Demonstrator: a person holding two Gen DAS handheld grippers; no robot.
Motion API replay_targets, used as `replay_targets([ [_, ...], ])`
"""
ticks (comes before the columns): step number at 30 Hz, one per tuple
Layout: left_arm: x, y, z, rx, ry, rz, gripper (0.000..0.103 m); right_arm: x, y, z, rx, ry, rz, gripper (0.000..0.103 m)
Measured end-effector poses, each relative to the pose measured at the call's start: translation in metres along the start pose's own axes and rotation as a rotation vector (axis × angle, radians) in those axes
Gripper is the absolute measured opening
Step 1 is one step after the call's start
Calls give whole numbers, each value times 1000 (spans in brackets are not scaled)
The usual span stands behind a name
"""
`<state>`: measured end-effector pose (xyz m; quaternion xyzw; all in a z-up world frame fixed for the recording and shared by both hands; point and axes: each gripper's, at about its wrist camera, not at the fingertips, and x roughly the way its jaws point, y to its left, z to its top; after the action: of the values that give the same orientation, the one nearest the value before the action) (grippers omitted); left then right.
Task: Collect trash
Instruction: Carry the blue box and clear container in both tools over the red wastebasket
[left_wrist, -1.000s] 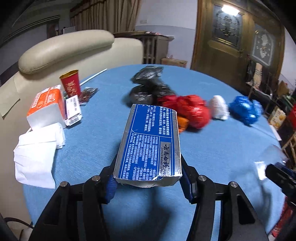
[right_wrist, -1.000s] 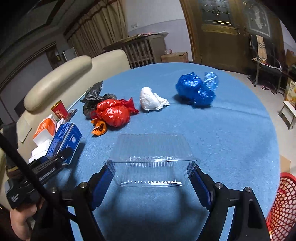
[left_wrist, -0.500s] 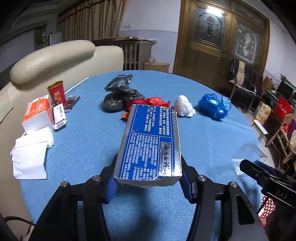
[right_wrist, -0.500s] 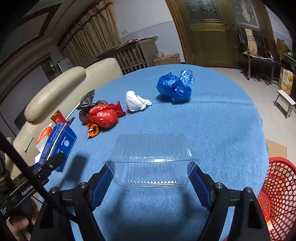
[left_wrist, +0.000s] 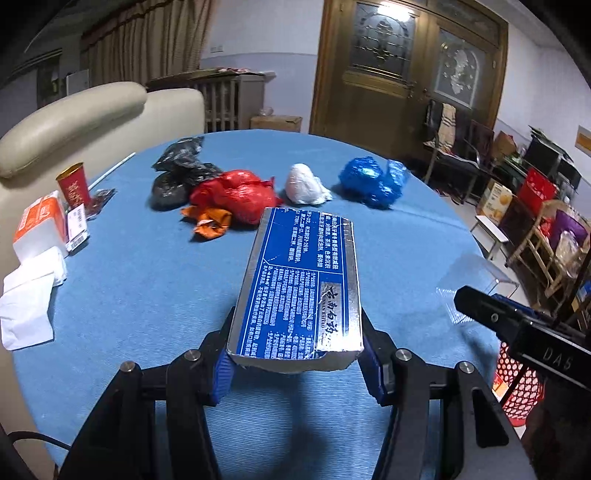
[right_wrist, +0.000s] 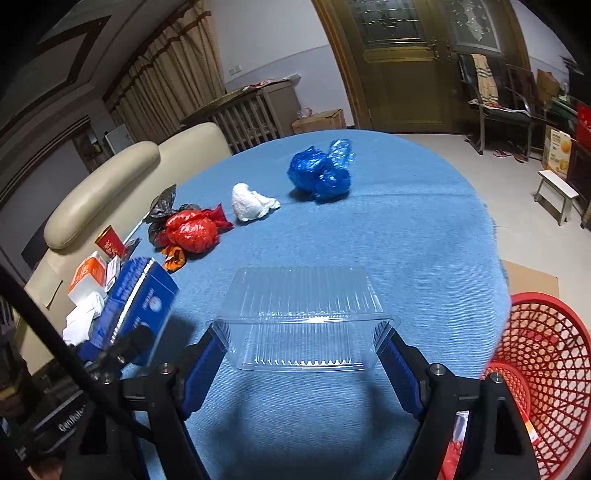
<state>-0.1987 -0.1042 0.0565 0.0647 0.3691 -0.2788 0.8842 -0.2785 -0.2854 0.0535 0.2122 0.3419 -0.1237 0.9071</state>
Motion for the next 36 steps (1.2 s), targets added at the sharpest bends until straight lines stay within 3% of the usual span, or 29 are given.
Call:
replay_targets([
  [20,-4,-92,-12,157,36,-191,59,-74,-102,-29,166,-54,-180,83],
  [36,-9,-160,-21,328,47,-298,59,-93,-186,-55,281,-19,-341,83],
])
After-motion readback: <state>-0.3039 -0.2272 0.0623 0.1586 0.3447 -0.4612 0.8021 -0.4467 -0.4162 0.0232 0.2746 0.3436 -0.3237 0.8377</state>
